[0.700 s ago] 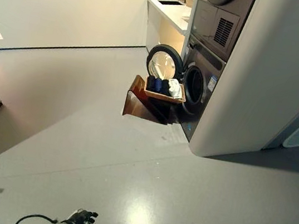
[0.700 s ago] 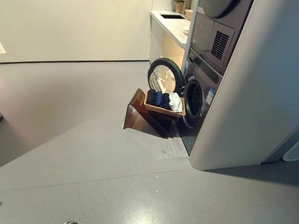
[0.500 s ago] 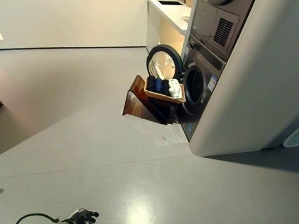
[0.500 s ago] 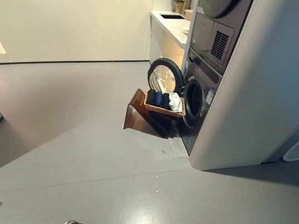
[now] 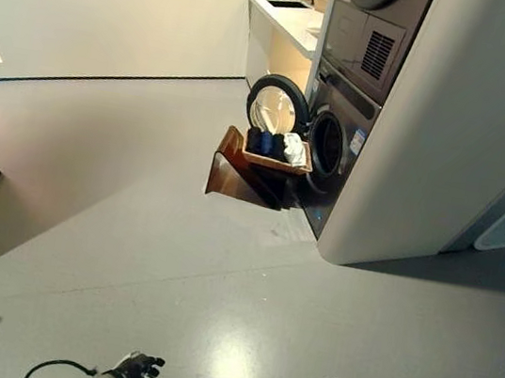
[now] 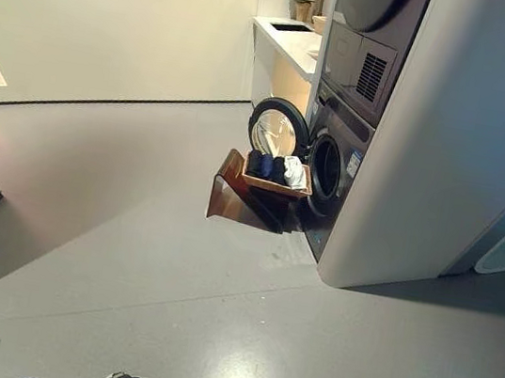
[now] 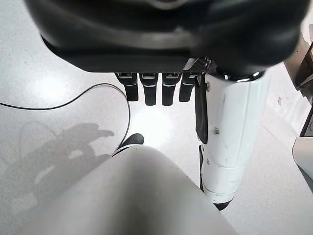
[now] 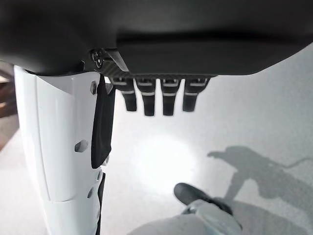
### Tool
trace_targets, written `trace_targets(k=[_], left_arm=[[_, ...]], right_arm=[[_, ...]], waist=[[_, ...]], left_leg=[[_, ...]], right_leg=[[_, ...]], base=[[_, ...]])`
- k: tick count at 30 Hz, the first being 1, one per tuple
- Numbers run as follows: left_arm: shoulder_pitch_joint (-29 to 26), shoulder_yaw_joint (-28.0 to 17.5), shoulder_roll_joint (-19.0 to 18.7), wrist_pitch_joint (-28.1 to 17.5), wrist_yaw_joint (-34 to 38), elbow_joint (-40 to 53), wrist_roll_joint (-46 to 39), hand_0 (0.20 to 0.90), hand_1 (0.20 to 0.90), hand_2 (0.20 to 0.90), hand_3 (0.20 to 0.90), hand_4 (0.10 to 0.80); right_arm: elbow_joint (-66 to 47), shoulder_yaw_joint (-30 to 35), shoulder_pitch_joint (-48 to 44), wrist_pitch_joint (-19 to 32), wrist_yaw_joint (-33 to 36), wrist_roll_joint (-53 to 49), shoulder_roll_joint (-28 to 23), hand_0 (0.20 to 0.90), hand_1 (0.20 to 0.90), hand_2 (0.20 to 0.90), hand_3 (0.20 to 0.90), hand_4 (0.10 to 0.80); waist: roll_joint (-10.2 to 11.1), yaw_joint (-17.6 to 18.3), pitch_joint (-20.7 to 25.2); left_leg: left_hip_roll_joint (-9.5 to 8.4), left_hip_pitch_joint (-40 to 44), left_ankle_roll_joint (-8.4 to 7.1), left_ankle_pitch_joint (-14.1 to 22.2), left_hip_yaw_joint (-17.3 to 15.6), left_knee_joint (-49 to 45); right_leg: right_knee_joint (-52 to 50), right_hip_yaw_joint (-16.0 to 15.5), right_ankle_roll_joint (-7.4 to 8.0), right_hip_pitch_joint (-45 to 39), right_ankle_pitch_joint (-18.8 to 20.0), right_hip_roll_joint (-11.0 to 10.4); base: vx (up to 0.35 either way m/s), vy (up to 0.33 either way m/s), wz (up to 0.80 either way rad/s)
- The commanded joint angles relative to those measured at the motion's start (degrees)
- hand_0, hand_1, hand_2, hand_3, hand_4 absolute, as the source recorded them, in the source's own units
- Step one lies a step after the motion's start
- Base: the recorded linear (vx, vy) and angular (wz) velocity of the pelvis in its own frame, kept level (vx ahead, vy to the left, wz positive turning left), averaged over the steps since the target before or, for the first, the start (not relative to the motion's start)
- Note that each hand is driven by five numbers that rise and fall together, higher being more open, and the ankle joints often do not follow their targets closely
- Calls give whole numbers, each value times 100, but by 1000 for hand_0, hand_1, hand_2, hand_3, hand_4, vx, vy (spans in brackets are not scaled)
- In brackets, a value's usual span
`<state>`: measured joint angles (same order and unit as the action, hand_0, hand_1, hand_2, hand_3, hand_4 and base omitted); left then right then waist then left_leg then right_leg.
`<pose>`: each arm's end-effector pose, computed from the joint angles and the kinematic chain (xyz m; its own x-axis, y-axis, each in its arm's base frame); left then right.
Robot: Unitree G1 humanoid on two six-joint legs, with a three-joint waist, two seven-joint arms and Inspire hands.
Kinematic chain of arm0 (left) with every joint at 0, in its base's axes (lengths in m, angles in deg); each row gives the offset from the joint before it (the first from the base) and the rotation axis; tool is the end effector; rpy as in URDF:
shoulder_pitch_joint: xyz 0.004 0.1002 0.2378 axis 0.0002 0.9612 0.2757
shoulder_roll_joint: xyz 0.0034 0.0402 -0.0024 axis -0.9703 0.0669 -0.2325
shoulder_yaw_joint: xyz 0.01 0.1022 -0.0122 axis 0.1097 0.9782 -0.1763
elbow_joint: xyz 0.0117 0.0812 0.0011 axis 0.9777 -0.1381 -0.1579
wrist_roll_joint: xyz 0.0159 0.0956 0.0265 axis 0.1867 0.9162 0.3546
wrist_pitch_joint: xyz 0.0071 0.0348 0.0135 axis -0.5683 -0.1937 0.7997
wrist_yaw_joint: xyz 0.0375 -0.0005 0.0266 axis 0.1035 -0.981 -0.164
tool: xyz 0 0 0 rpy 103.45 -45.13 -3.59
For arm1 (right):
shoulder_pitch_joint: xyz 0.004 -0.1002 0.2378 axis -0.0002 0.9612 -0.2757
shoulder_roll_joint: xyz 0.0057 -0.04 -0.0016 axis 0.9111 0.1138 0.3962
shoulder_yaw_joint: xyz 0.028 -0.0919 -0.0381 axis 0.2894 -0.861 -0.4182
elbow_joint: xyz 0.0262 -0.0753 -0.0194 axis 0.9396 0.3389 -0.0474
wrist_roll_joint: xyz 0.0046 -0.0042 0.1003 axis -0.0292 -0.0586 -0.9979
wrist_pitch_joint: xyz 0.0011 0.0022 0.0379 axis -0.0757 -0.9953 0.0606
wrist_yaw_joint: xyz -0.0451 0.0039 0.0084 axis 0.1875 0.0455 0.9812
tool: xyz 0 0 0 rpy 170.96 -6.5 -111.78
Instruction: Pick up the clothes and place them into the washing machine
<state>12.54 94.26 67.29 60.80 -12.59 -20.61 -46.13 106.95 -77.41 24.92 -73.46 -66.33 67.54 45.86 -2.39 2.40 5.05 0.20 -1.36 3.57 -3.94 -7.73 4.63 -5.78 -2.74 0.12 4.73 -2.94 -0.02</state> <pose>0.0562 0.2012 -0.1234 0.2957 -0.0027 -0.9553 0.5154 0.8424 0.1571 0.0437 -0.2341 -0.1183 0.3133 -0.2658 -0.9117 -0.2786 0.8921 -0.3558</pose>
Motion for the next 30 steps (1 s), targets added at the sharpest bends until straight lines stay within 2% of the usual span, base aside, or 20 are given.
trace_targets(k=[1, 9, 15, 18, 20, 21, 22, 23, 24, 25, 26, 27, 28, 29, 30], left_arm=[[-205, -324, 71, -38, 41, -126, 14, 900, 900, 900, 900, 800], [-270, -313, 16, -18, 139, -89, -4, 900, 900, 900, 900, 800], [-356, -320, -17, -6, 166, -78, -48, 900, 900, 900, 900, 800], [-420, -276, -59, -25, 154, -18, -62, 900, 900, 900, 900, 800], [-464, -193, -125, -42, 157, 64, -31, 900, 900, 900, 900, 800], [-504, -163, -160, -42, 171, 116, -33, 900, 900, 900, 900, 800], [-556, -117, -192, -40, 194, 124, -19, 900, 900, 900, 900, 800], [-594, -89, -217, -26, 217, 46, -2, 900, 900, 900, 900, 800], [-593, -87, -213, -27, 218, 45, -2, 900, 900, 900, 900, 800], [-616, -72, -202, -27, 228, -1, -9, 900, 900, 900, 900, 800], [-625, -65, -198, -42, 226, -12, -18, 900, 900, 900, 900, 800], [-652, -54, -204, -71, 231, -29, -37, 900, 900, 900, 900, 800], [-658, -47, -197, -99, 240, -40, -39, 900, 900, 900, 900, 800], [-692, -51, -215, -126, 271, -102, -15, 900, 900, 900, 900, 800], [-692, -49, -210, -128, 272, -103, -15, 900, 900, 900, 900, 800]], right_arm=[[246, -301, 19, -58, -43, 171, 105, 900, 900, 900, 900, 800], [179, -290, -67, -76, -35, 111, 101, 900, 900, 900, 900, 800], [141, -281, -152, -78, -27, 103, 75, 900, 900, 900, 900, 800], [124, -242, -186, -45, -19, 21, 64, 900, 900, 900, 900, 800], [61, -168, -150, -5, 9, -101, 39, 900, 900, 900, 900, 800], [19, -143, -166, 10, 31, -187, 30, 900, 900, 900, 900, 800], [-9, -135, -175, 22, 38, -260, 44, 900, 900, 900, 900, 800], [-30, 49, -144, 51, 60, -529, 52, 900, 900, 900, 900, 800], [-31, 50, -142, 51, 60, -531, 48, 900, 900, 900, 900, 800], [-34, 178, -105, 60, 59, -633, 42, 900, 900, 900, 900, 800], [-51, 220, -89, 61, 62, -653, 34, 900, 900, 900, 900, 800], [-62, 304, -85, 67, 52, -709, 10, 900, 900, 900, 900, 800], [-88, 350, -61, 66, 34, -706, -21, 900, 900, 900, 900, 800], [-61, 434, -21, 35, 34, -635, -23, 900, 900, 900, 900, 800], [-62, 437, -19, 35, 34, -635, -27, 900, 900, 900, 900, 800]], waist=[[392, 58, 30], [409, 51, -78], [395, 38, -182], [336, 55, -283], [252, 180, -517], [182, 248, -637], [112, 322, -739], [24, 428, -780], [26, 439, -784], [15, 534, -793], [14, 580, -778], [85, 652, -725], [70, 730, -730], [108, 818, -632], [68, 819, -652]], left_leg=[[-54, 267, -350, 776, -139, -83], [-145, 135, -250, 892, -146, -259], [-222, -21, -128, 1072, -98, -551], [-281, 22, 16, 1226, 1, -663], [-347, 305, 193, 1372, 200, -660], [-293, 330, 219, 1354, 263, -684], [-243, 386, 232, 1350, 301, -668], [-221, 549, 185, 1406, 343, -616], [-225, 561, 184, 1413, 356, -612], [-261, 784, 127, 1523, 448, -597], [-266, 903, 70, 1577, 524, -571], [-344, 1063, -4, 1687, 563, -537], [-317, 1291, -88, 1794, 634, -452], [-295, 1684, -239, 1942, 701, -250], [-251, 1720, -246, 1951, 700, -232]], right_leg=[[1021, 126, 514, -314, 628, -583], [889, 223, 548, -195, 606, -665], [340, 219, 571, 21, 403, -727], [-554, 229, 611, 286, 230, -710], [-2099, 299, 637, 891, 713, -713], [-2553, 325, 622, 1175, 893, -640], [-2946, 316, 606, 1450, 879, -514], [-2931, 204, 535, 1856, 729, -603], [-2954, 194, 533, 1852, 703, -612], [-2511, 126, 489, 1957, 586, -627], [-2163, 96, 507, 1964, 635, -681], [-1416, 106, 560, 2060, 748, -796], [-609, -10, 625, 1952, 950, -852], [612, -248, 763, 2156, 1448, -992], [687, -285, 761, 2086, 1481, -955]], base=[[14, 20, -3], [23, 32, -6], [48, 59, -3], [128, 123, 3], [189, 195, 9], [100, 143, 15], [238, 126, 24], [225, 78, 16], [369, 35, 28], [319, -20, 31], [491, -59, 35], [519, -97, 42], [737, -189, 46], [571, -145, 38], [515, -168, 21]])
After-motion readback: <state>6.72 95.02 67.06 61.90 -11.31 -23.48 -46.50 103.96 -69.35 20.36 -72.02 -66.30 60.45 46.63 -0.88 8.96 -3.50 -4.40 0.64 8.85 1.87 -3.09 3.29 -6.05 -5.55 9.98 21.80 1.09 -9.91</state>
